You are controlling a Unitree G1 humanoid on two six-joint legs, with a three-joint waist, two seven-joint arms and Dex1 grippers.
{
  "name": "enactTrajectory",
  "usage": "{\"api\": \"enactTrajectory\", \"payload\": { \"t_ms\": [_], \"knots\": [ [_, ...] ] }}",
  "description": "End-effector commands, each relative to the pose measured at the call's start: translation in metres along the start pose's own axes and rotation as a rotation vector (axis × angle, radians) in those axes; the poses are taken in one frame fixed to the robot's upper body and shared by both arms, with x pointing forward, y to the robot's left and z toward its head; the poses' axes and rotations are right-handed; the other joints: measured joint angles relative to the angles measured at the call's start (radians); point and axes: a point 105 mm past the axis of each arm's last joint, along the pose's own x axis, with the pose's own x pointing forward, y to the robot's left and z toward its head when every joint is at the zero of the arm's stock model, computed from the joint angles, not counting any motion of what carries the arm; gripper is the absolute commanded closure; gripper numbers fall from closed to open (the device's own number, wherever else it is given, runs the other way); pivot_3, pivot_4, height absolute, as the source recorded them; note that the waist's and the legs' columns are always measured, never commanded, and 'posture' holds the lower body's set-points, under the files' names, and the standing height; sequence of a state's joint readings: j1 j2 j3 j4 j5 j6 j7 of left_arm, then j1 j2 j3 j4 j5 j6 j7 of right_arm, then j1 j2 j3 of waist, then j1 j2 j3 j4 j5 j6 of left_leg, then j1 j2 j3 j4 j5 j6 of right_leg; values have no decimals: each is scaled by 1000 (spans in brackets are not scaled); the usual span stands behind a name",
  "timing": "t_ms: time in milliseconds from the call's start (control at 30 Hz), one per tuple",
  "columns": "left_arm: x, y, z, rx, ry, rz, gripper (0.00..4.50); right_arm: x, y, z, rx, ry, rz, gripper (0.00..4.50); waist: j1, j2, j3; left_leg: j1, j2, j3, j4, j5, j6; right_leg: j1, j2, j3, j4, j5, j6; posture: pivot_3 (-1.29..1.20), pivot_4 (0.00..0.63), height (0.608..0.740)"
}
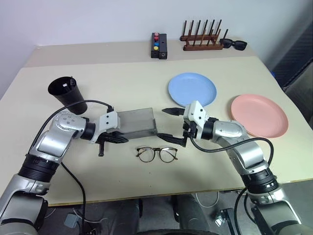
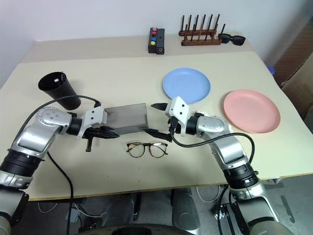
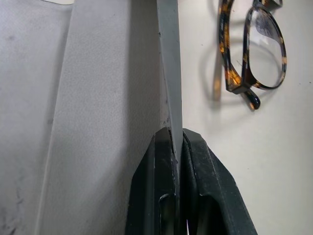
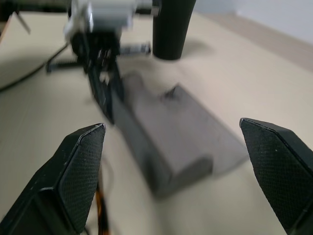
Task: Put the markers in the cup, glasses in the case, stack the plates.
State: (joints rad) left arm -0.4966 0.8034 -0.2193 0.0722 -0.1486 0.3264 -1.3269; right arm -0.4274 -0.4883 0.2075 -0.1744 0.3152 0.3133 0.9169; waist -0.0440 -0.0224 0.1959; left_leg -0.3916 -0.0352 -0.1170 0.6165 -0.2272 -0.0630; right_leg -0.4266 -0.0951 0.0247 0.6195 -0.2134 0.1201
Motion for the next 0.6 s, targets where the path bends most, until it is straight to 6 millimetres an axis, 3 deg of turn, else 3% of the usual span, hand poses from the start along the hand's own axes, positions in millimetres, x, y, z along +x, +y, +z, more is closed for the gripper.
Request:
{"api": "enactTrajectory", "payload": {
  "t_ms": [33,133,433,600],
  "knots": [
    [-5,1,4,9,-10,12,3045,-2,5,12,-53,-17,29,0,0,0,0,0,0,0,0,0,0,0,0,0,0,0,0,0,150,739],
    [-5,4,5,16,-19,31,1637,-5,6,10,-55,1,35,0,2,0,0,0,0,0,0,0,0,0,0,0,0,0,0,0,150,739],
    [-26,20,34,68,-145,149,1637,-13,10,2,-64,65,66,0,2,0,0,0,0,0,0,0,0,0,0,0,0,0,0,0,150,739],
    [-28,7,55,110,-222,131,1637,-17,12,-2,-54,89,77,0,2,0,0,0,0,0,0,0,0,0,0,0,0,0,0,0,150,739]
  ]
}}
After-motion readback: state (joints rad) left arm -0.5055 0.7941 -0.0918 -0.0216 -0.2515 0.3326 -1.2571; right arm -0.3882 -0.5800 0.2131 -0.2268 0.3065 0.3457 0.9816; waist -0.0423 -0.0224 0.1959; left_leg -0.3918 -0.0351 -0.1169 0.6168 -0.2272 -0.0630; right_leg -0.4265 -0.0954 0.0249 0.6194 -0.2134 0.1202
